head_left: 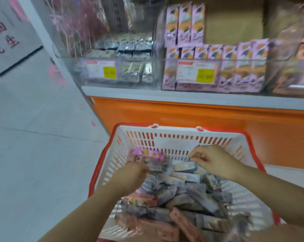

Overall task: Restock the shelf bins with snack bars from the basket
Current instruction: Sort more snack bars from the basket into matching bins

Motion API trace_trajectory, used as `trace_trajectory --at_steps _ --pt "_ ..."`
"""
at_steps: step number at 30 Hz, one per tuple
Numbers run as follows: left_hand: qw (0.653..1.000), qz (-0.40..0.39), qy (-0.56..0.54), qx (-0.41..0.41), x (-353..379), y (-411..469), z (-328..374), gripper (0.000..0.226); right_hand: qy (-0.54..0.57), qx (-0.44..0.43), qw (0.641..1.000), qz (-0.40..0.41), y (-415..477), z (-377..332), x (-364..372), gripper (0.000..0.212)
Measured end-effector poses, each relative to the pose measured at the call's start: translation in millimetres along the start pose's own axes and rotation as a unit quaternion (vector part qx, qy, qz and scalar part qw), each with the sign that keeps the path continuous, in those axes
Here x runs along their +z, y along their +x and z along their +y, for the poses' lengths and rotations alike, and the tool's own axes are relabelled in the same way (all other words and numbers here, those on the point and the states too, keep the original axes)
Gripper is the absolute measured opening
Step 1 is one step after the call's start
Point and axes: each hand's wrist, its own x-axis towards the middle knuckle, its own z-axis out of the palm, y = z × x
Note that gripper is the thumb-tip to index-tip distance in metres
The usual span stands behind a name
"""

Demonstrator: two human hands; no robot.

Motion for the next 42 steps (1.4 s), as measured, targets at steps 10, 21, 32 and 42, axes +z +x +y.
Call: trace_trajectory --at_steps 10,21,32,42 --pt "0.960 -0.228 0.162 -0.003 54 14 -13 0.029 0.060 0.045 0.997 -0.015 -4 16 8 0.014" --pt "0.986 -0.158 0.031 -0.032 13 1 16 0.019 0.079 0.040 0.996 0.028 -51 6 -46 0.011" --pt "0.926 0.115 -0.358 0.043 -143 -45 170 0.029 0.230 -0.033 0.967 0.108 -129 -56 -128 0.015" --pt "0.845 0.096 -0.514 0.112 -164 -41 297 0.010 0.212 -0.049 0.892 0.396 -192 -54 -156 0.036"
